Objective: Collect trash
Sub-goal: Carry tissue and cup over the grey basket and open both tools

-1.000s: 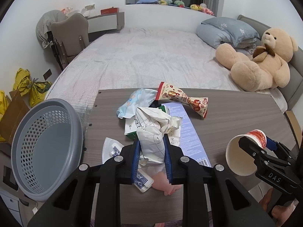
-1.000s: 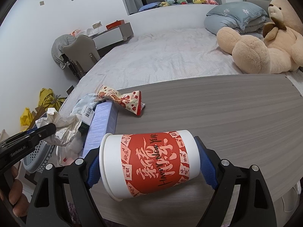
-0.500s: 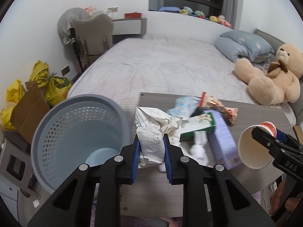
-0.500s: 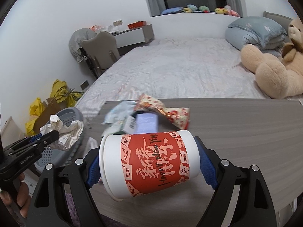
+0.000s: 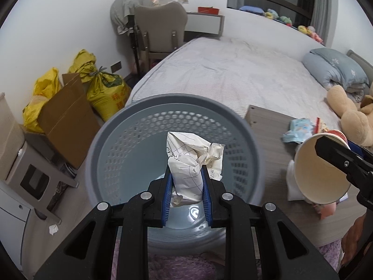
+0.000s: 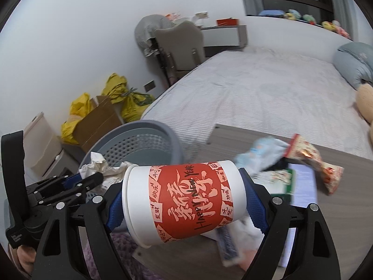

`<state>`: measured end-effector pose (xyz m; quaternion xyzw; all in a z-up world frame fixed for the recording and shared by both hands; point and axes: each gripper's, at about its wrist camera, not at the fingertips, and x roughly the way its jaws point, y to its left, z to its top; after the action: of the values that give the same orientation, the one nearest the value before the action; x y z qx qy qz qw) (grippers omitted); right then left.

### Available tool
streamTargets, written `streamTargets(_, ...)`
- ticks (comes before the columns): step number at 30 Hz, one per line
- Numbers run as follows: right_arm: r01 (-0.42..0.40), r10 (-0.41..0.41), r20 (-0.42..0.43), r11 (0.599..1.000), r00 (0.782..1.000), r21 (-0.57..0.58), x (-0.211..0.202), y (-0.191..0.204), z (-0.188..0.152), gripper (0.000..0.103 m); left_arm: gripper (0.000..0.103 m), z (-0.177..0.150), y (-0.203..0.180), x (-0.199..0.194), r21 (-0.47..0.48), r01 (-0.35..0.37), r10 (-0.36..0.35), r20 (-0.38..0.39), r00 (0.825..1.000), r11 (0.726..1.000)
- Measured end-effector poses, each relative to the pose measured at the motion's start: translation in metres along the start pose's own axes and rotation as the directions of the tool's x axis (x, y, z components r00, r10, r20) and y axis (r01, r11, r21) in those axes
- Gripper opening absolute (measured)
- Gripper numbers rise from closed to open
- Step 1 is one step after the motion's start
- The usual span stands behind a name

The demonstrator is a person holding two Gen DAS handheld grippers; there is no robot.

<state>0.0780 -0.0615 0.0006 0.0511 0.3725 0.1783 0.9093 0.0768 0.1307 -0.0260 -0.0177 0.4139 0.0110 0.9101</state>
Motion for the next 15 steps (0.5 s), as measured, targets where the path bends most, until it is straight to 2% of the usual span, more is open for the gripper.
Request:
streamTargets(8, -0.067, 0.063, -0.062, 0.996, 0.996, -0.065, 0.047, 0.047, 0.016, 0.081, 0.023, 0.005, 0.036, 0.017, -0.051, -0.014, 0.012, -0.029, 1.000, 0.999)
streamTargets(15, -0.096, 0.086, -0.102, 0.991, 0.991, -0.098, 0.075, 0.063, 0.023, 0.081, 0.023, 0.010, 0.056, 0.026, -0.080, -0.042, 0.039, -0.048, 0.998, 0.996)
